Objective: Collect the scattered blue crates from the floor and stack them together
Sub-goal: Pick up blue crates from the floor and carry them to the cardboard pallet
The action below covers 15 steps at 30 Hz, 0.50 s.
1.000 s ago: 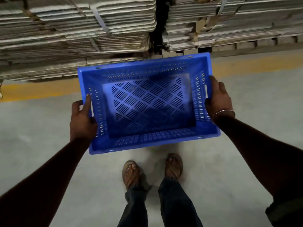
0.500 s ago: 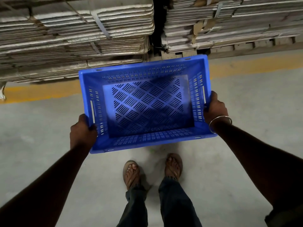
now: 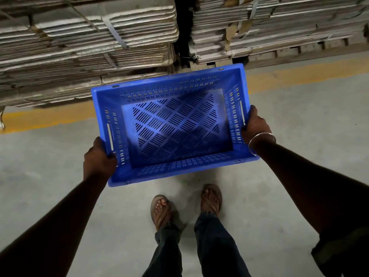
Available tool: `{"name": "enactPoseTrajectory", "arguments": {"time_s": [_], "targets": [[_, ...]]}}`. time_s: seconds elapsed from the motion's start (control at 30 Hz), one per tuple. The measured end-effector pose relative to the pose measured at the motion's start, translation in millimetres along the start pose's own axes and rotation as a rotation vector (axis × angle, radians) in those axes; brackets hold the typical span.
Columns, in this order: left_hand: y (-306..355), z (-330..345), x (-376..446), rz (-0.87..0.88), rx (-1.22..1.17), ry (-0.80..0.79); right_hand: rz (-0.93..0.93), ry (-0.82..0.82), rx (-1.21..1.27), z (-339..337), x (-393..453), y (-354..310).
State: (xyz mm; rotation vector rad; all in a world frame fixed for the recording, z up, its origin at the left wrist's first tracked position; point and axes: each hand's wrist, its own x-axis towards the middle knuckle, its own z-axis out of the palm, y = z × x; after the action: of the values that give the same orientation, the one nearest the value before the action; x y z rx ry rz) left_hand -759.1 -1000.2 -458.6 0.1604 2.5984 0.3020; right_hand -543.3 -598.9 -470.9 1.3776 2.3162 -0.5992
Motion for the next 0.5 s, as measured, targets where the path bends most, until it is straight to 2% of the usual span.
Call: {"name": "enactPoseTrajectory", "arguments": {"time_s": [0.27, 0.5], "targets": [[0, -11, -39, 0.291, 0.033, -0.026, -0.13, -0.046, -0.084, -18, -32, -2], [2, -26, -68, 0.431, 0.081, -0.075, -0.182, -0.047, -0.08, -39, -69, -2]]}}
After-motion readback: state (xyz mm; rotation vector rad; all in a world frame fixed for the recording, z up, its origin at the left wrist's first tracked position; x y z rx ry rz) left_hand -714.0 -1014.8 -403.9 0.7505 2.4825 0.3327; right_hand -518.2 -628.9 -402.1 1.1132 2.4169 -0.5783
